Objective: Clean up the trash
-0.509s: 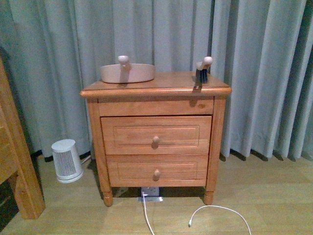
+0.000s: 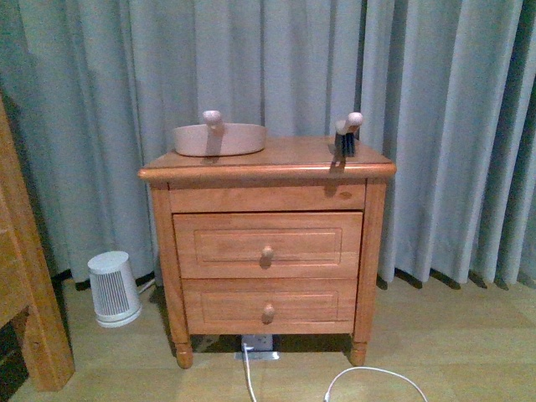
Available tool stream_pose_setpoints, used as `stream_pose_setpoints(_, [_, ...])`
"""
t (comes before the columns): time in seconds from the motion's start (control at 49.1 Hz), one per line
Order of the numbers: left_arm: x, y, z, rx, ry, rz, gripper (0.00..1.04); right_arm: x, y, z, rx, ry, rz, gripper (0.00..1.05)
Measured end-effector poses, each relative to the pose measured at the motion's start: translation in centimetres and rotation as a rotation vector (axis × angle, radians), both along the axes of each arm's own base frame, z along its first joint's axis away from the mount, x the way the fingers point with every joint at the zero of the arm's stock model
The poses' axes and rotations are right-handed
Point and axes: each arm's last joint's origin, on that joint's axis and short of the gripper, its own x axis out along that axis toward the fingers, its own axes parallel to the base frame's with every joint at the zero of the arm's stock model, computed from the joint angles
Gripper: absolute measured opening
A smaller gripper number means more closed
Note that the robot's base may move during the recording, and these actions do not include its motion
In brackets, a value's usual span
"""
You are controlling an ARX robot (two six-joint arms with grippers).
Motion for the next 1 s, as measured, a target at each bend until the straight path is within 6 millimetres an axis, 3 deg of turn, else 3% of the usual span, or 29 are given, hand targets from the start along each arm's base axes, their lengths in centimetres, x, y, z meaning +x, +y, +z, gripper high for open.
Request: stream_pose_setpoints(0.997, [0.00,0.00,0.00,0.000,0.000,0.000,0.97,0.00,0.00,0.00,0.000,0.000,0.000,0.97])
